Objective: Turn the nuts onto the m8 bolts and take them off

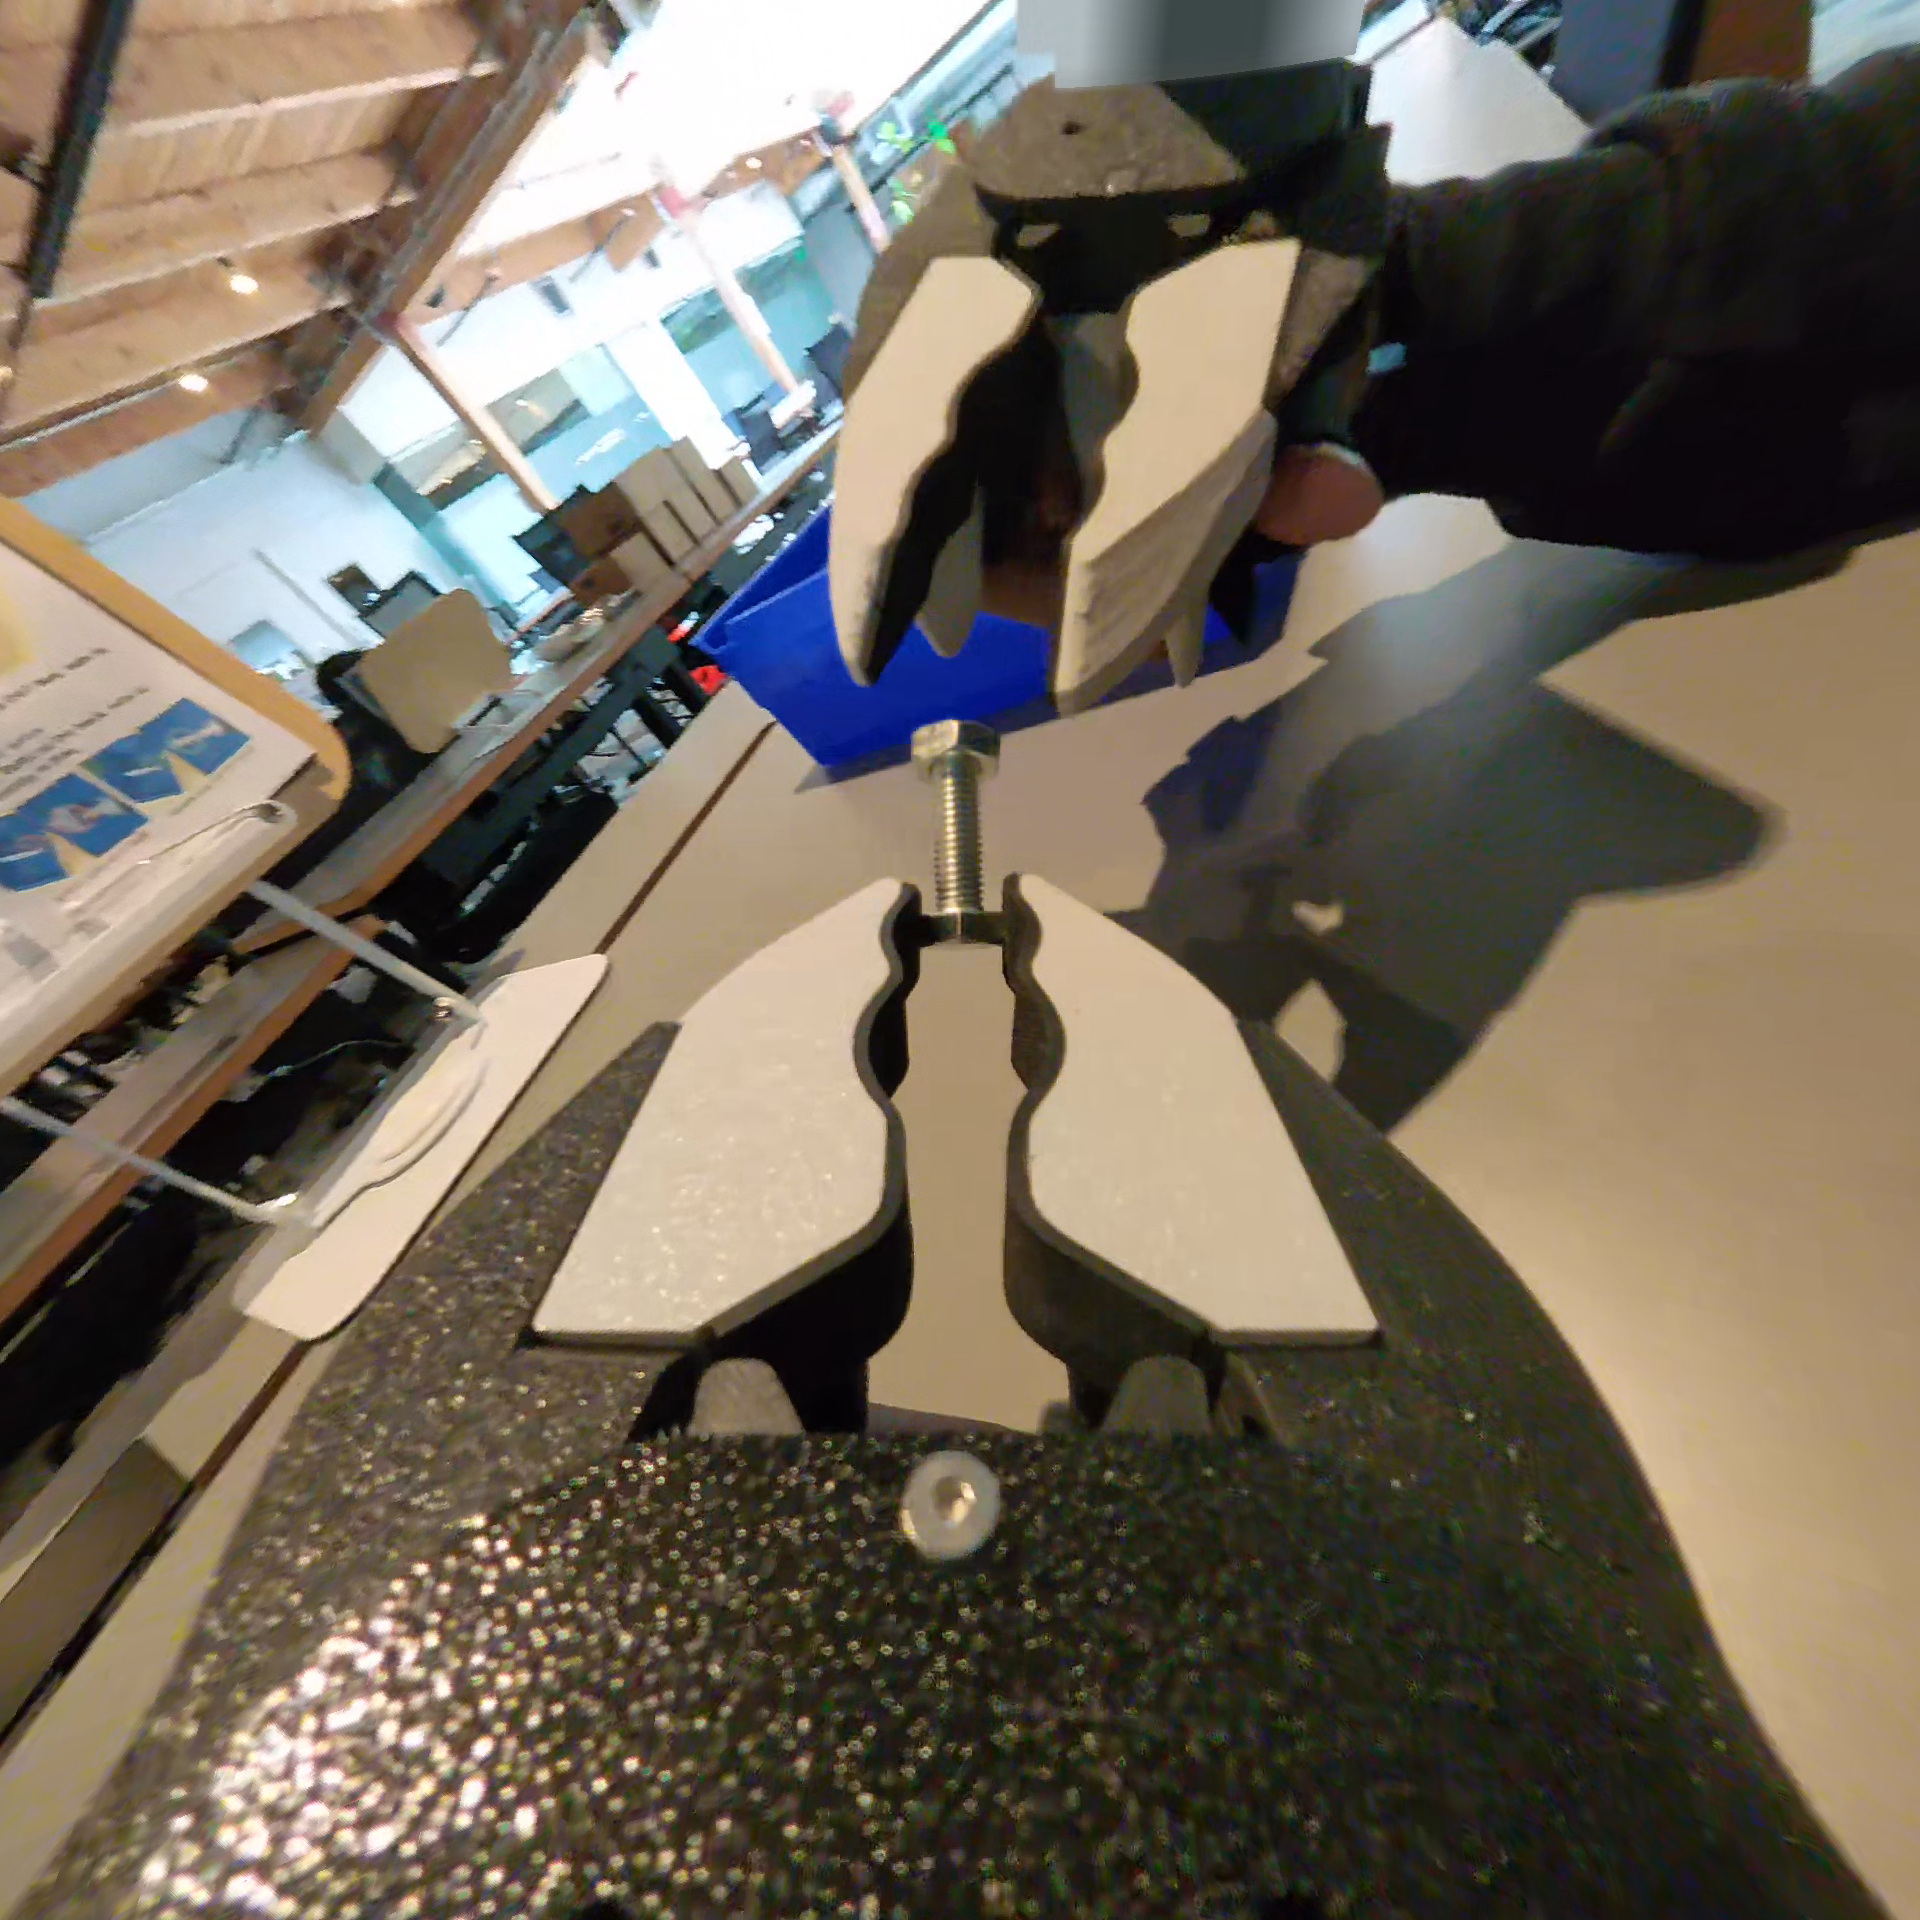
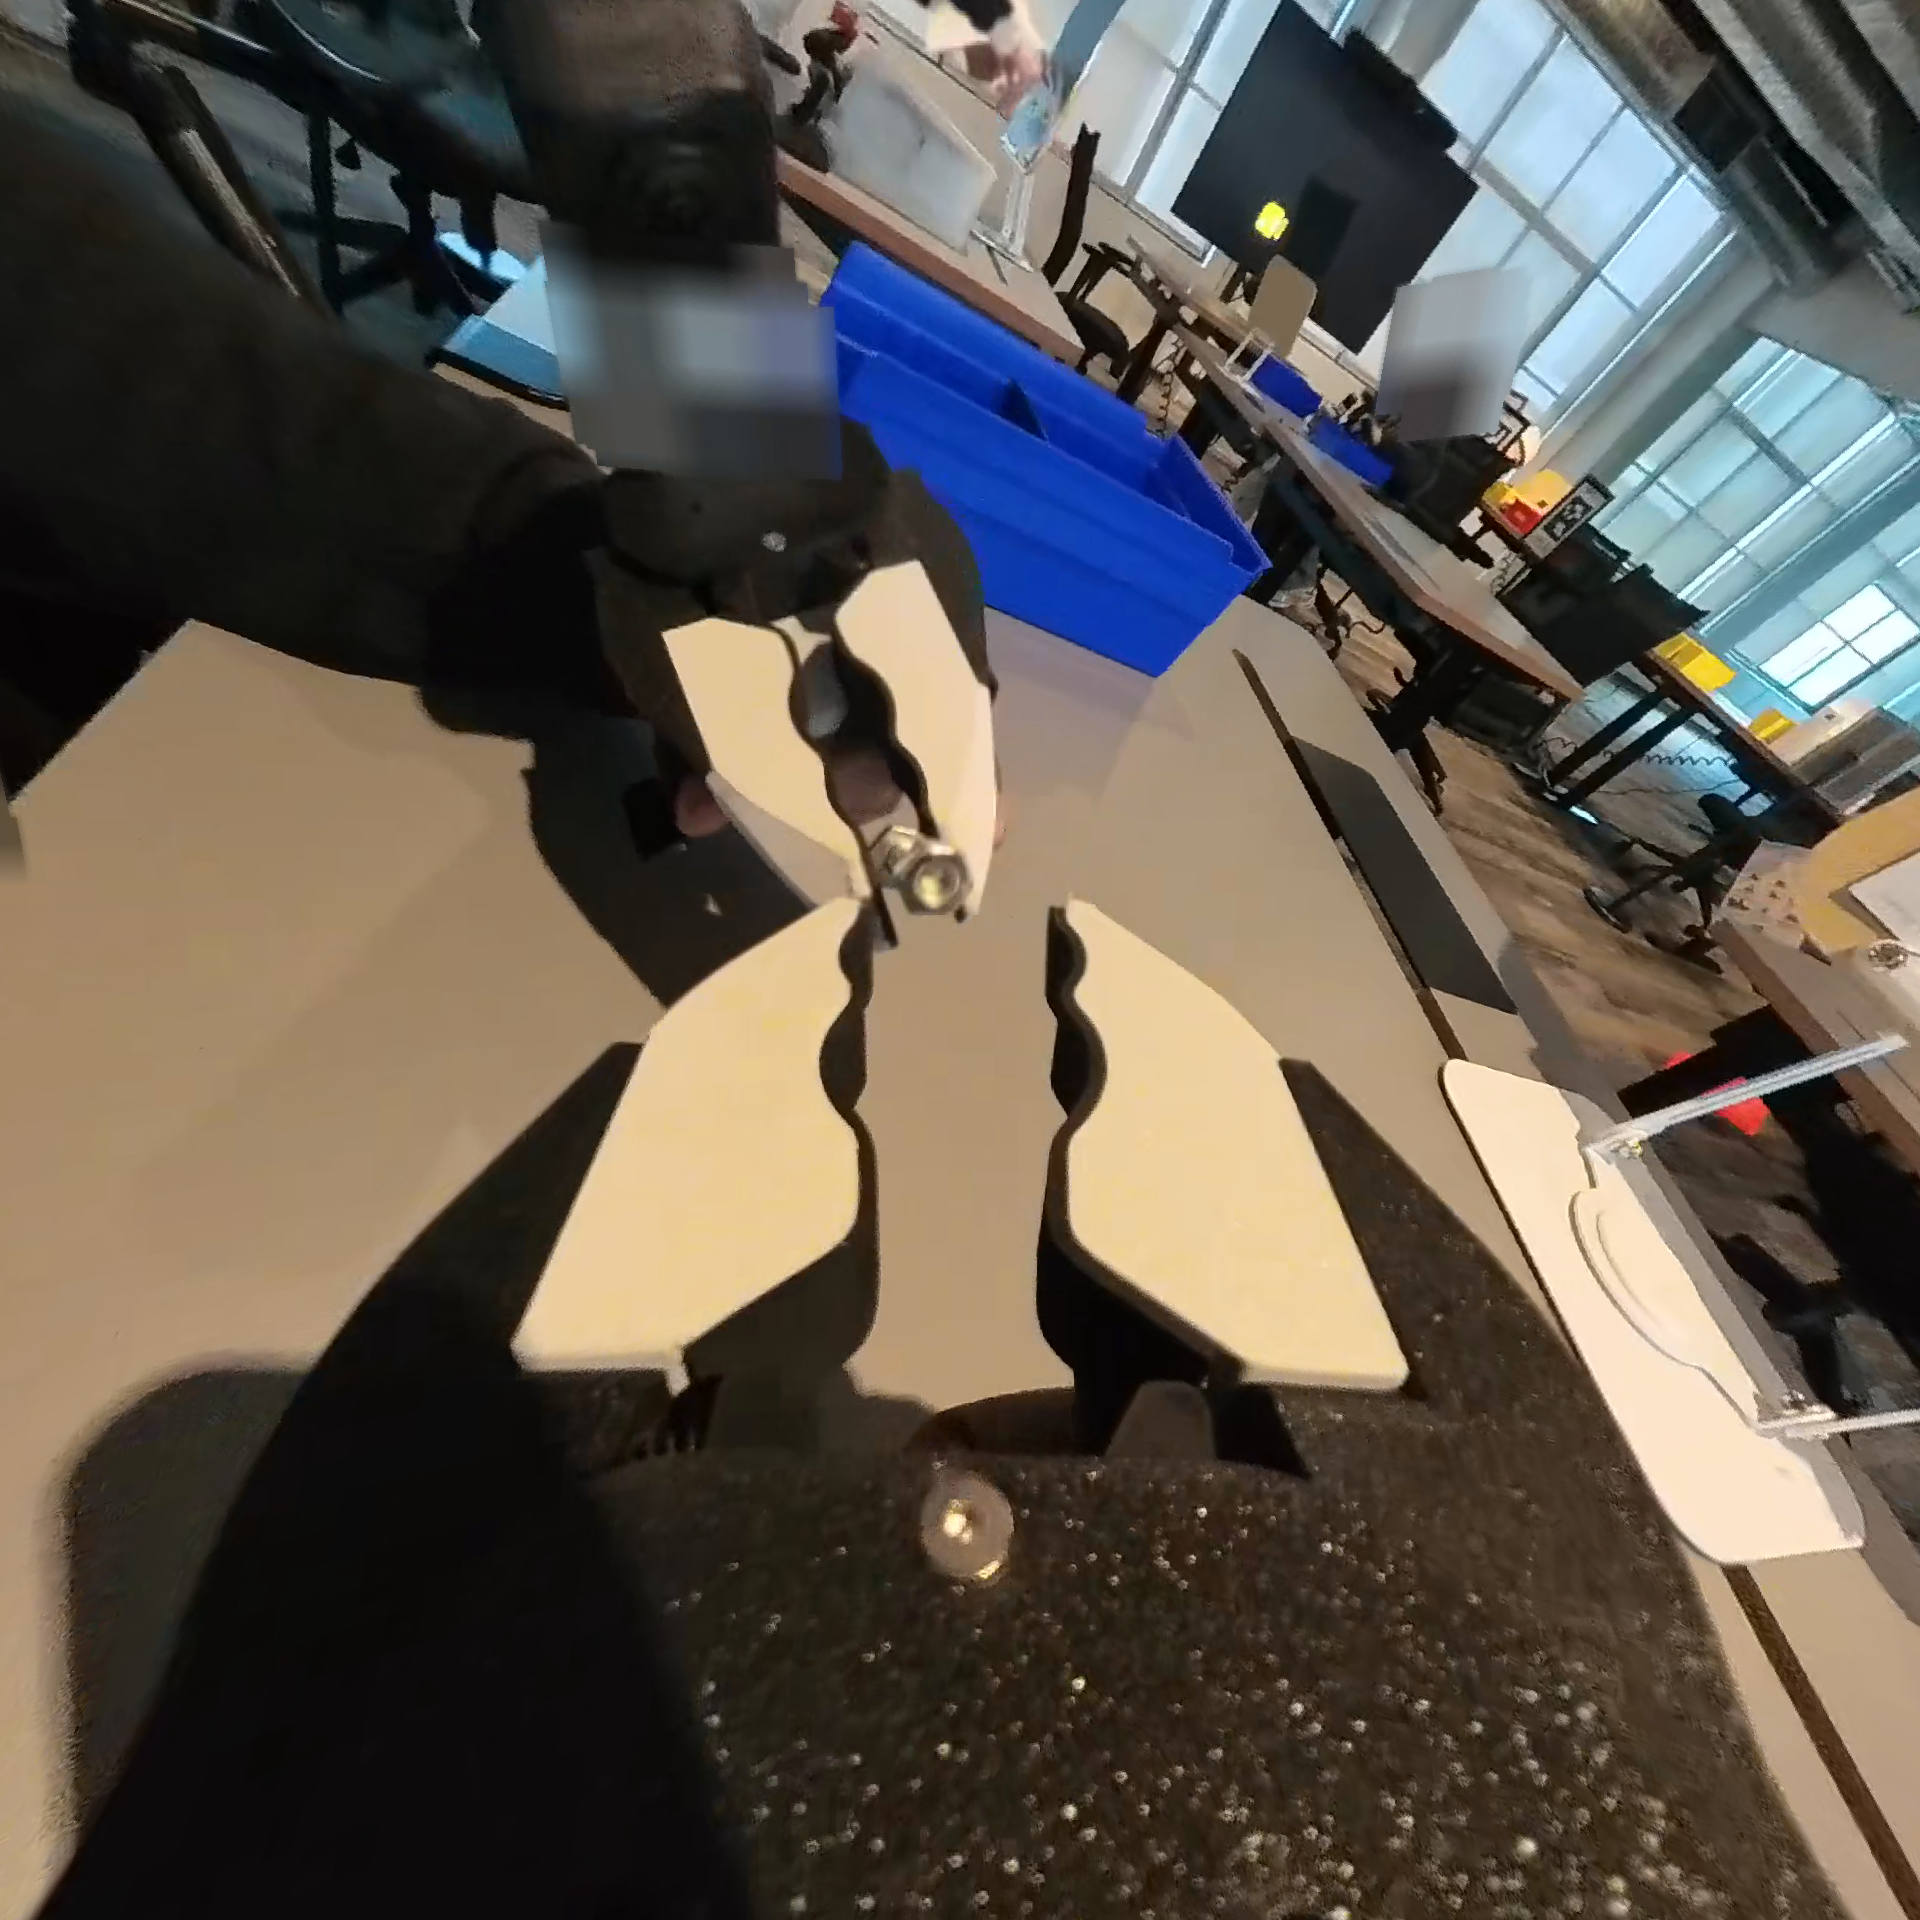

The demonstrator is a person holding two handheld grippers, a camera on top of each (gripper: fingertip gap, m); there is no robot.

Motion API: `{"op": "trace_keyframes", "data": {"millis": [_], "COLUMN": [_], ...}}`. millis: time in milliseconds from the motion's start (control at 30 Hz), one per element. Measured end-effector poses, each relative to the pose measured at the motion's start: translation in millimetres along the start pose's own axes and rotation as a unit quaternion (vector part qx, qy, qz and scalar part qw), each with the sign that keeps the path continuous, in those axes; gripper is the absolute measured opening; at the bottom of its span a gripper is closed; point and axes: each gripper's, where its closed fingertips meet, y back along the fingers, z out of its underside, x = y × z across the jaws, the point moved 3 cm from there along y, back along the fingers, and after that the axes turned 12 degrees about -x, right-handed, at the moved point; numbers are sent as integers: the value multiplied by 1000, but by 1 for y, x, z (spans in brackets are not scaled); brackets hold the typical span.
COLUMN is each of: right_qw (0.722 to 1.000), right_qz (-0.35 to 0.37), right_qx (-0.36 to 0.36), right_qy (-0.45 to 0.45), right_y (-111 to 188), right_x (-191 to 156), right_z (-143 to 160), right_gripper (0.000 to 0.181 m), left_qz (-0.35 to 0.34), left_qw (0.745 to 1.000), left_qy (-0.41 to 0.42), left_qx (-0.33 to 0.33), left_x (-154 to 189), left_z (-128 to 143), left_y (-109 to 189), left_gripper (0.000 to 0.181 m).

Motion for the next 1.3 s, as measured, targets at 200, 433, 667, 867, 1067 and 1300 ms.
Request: {"op": "trace_keyframes", "data": {"millis": [200, 433, 667, 867, 1067, 1300], "right_qw": [1000, 999, 995, 989, 973, 938], "right_qz": [-24, -31, -42, -87, -127, -137], "right_qx": [-11, -27, -87, -107, -91, -55], "right_qy": [16, 23, 22, -50, -170, -312], "right_y": [-3, -9, -23, -32, -35, -38], "right_x": [-10, -15, -19, -20, -12, 3], "right_z": [0, 4, 20, 34, 36, 30], "right_gripper": [31, 25, 15, 15, 15, 16], "left_qz": [20, 34, -13, -90, -157, -197], "left_qw": [1000, 999, 991, 956, 926, 928], "left_qy": [-8, -23, -102, -241, -301, -265], "left_qx": [-8, -22, -81, -139, -164, -171], "left_x": [7, 13, 13, 12, 4, -9], "left_z": [2, 4, 17, 27, 25, 24], "left_y": [-3, -4, -8, -11, -11, -10], "left_gripper": [15, 15, 15, 15, 15, 15]}}
